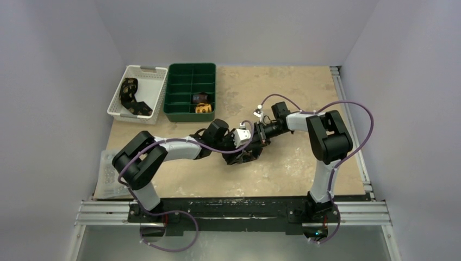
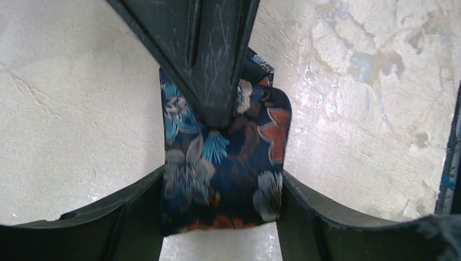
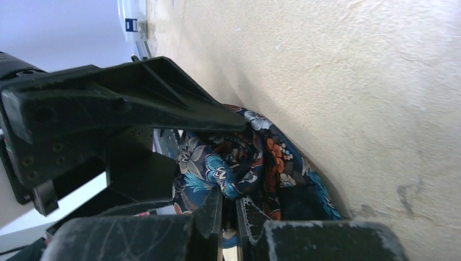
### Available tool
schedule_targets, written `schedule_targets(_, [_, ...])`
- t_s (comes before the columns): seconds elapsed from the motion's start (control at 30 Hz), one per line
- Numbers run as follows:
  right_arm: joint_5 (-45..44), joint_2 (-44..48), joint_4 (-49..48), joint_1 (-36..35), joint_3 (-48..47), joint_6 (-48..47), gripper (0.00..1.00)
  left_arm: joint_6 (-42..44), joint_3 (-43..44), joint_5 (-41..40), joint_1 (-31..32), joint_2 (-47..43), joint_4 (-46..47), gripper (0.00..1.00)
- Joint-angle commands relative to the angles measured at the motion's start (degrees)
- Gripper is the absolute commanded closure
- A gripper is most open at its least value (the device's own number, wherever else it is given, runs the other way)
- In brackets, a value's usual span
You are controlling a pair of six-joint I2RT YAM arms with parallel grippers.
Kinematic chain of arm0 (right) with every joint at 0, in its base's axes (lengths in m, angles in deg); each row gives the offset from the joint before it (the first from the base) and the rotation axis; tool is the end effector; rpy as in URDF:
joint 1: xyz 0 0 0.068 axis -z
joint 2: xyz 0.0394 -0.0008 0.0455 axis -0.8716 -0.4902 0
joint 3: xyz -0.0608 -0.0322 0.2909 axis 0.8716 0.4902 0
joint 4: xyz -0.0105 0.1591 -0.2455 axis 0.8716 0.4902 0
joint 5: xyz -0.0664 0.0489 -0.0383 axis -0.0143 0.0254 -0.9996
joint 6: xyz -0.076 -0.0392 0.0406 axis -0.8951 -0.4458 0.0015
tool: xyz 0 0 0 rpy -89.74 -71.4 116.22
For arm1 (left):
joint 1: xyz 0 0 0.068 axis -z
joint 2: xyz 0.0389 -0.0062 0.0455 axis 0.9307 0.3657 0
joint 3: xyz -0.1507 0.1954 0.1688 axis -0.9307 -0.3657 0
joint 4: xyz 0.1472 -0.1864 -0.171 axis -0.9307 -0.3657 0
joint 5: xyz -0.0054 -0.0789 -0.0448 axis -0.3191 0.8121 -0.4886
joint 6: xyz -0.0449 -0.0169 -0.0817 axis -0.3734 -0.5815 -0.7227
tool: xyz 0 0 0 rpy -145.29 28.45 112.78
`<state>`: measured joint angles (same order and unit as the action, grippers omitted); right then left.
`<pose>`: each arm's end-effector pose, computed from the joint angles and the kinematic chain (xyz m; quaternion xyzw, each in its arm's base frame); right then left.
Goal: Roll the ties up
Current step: Roll the tie at the center of the board.
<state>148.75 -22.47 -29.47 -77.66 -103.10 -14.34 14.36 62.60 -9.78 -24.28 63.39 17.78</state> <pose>0.3458 0.1846 0.0923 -0.1635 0.8358 0.5230 0.0342 0.2615 -0.3040 0.1216 0.5030 0.7498 -0.2899 0.3174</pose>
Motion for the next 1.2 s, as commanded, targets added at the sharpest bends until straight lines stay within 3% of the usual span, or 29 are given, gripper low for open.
schedule_targets(0.0, [-7.1,-2.1,0.2,1.5,1.9,-5.0,1.0,-3.7,-6.5,4.6,-0.5,-4.2,17.5,0.34])
schedule_targets(0.17, [-8.0,-2.3,0.1,1.7,2.2,-5.6,1.0,-4.6,-7.6,3.8,-0.2,-1.7,23.9,0.32])
schedule_targets(0.37, [-9.2,-2.4,-0.2,1.7,2.6,-5.6,1.0,-7.3,-5.2,4.2,0.2,2.6,26.7,0.38])
schedule_targets(0.57, [-9.6,-2.3,1.9,1.8,1.8,-7.4,1.0,-7.2,-4.6,1.6,1.7,5.2,24.3,0.63])
schedule_targets(0.63, [-9.7,-1.6,4.2,1.9,0.7,-8.3,0.88,-4.9,-3.9,-1.5,2.1,4.6,19.1,0.72])
schedule_targets(0.73, [-9.9,1.3,6.8,3.2,0.0,-7.1,0.68,-1.0,-1.5,-5.8,2.5,3.7,8.5,0.79])
schedule_targets(1.0, [-8.9,8.6,17.1,9.8,-1.0,-11.4,0.48,6.2,6.5,-9.1,3.8,5.4,-12.3,0.82])
schedule_targets(1.07, [-10.1,9.6,15.7,9.9,-0.6,-10.0,0.36,6.7,8.1,-9.8,4.1,6.6,-13.8,0.82])
schedule_targets(1.13, [-11.7,9.9,12.3,9.9,0.3,-7.7,0.17,6.7,10.1,-9.9,4.4,7.9,-15.7,0.82])
schedule_targets(1.17, [-12.1,9.5,10.3,9.9,1.0,-6.7,0.14,6.7,10.8,-9.6,4.3,8.4,-16.1,0.82])
